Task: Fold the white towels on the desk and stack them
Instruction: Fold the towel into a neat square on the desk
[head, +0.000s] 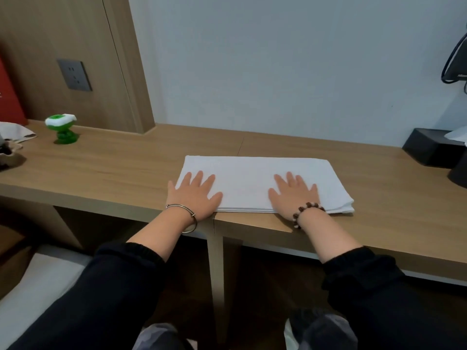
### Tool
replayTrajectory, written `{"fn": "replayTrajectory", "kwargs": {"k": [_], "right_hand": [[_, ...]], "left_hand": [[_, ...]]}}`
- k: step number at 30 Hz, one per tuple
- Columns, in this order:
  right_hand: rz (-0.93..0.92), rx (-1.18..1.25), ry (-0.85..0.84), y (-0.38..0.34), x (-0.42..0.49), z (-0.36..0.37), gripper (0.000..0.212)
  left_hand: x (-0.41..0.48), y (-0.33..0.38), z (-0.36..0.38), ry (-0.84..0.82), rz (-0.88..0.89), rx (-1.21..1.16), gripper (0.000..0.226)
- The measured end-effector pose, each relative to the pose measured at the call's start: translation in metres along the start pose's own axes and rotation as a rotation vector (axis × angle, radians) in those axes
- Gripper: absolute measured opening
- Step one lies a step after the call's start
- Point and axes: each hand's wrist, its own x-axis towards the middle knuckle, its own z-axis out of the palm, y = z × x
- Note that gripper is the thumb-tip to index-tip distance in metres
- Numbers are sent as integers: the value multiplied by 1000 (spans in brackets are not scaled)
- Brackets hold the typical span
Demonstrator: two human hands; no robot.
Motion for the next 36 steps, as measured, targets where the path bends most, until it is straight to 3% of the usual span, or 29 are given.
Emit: {"fn": "replayTrajectory", "kwargs": {"k": [3, 7, 14, 20, 26, 30, 36], "right_hand": [[148, -4, 1, 34, -3, -8, 60], [207, -6, -55, 31, 4, -15, 61], [-81, 1, 24, -29, 65, -19, 55], [-123, -66, -104, -23, 130, -32, 48], [-156, -34, -386, -8, 154, -63, 52], [-105, -99, -611, -8, 155, -81, 46], [-157, -211, -677, -33, 146, -102, 24]], "left_hand": [[-4, -4, -6, -57, 2, 13, 64], [12, 5, -26, -151, -26, 80, 62], [79, 46, -23, -116, 168, -28, 46], [137, 37, -38, -202, 213, 23, 38], [159, 24, -66, -452, 185, -113, 53], [155, 22, -70, -591, 94, -163, 44], [138, -3, -86, -543, -3, -46, 31]]}}
